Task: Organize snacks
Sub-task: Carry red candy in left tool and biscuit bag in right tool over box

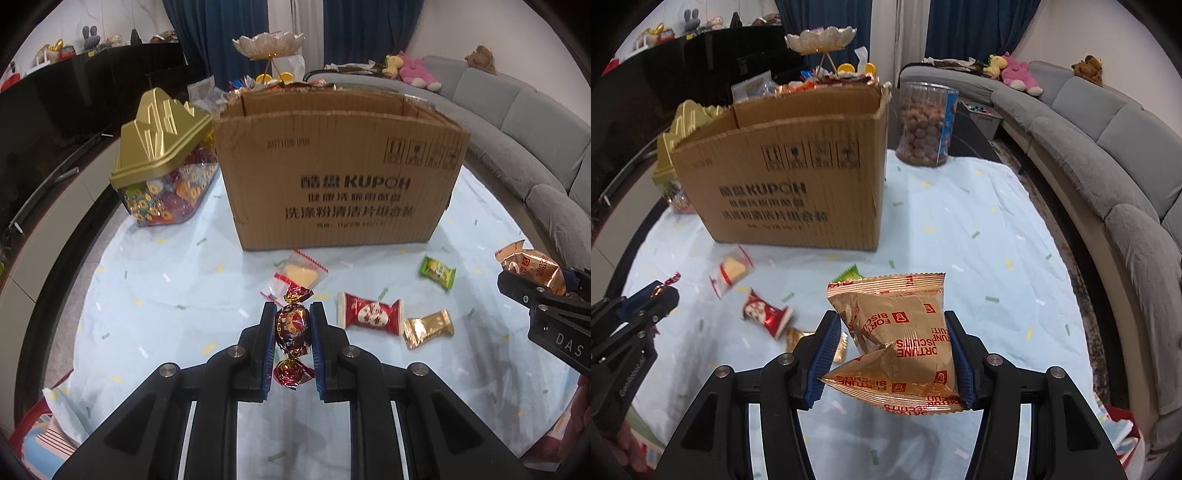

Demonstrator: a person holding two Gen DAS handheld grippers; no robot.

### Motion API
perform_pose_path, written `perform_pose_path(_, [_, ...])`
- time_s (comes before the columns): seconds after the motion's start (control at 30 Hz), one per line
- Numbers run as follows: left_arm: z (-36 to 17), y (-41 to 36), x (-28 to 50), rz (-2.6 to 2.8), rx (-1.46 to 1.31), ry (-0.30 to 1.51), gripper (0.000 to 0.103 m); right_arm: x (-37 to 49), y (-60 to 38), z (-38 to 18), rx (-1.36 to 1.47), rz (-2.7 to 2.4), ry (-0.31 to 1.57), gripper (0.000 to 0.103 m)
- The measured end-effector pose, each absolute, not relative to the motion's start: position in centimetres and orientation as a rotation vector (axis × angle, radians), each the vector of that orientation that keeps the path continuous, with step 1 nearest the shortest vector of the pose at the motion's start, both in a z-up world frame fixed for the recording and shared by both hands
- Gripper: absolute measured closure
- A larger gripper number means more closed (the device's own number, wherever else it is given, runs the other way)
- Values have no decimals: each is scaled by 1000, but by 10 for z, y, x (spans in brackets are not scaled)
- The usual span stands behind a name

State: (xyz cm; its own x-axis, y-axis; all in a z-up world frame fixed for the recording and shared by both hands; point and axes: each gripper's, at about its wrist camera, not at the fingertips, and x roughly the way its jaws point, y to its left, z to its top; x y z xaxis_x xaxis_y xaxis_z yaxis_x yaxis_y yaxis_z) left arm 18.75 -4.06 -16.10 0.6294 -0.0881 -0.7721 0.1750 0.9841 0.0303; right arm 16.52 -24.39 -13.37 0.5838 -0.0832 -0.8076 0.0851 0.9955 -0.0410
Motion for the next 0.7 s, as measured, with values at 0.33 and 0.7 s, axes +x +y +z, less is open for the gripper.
perform_pose_path(0.33, [-134,-44,197,-139,110,846,84,173,-236,-108,39,-73,899,46])
perform_pose_path(0.7, [-102,-46,221,-137,91,814,84,193,-228,-74,76,-40,845,46])
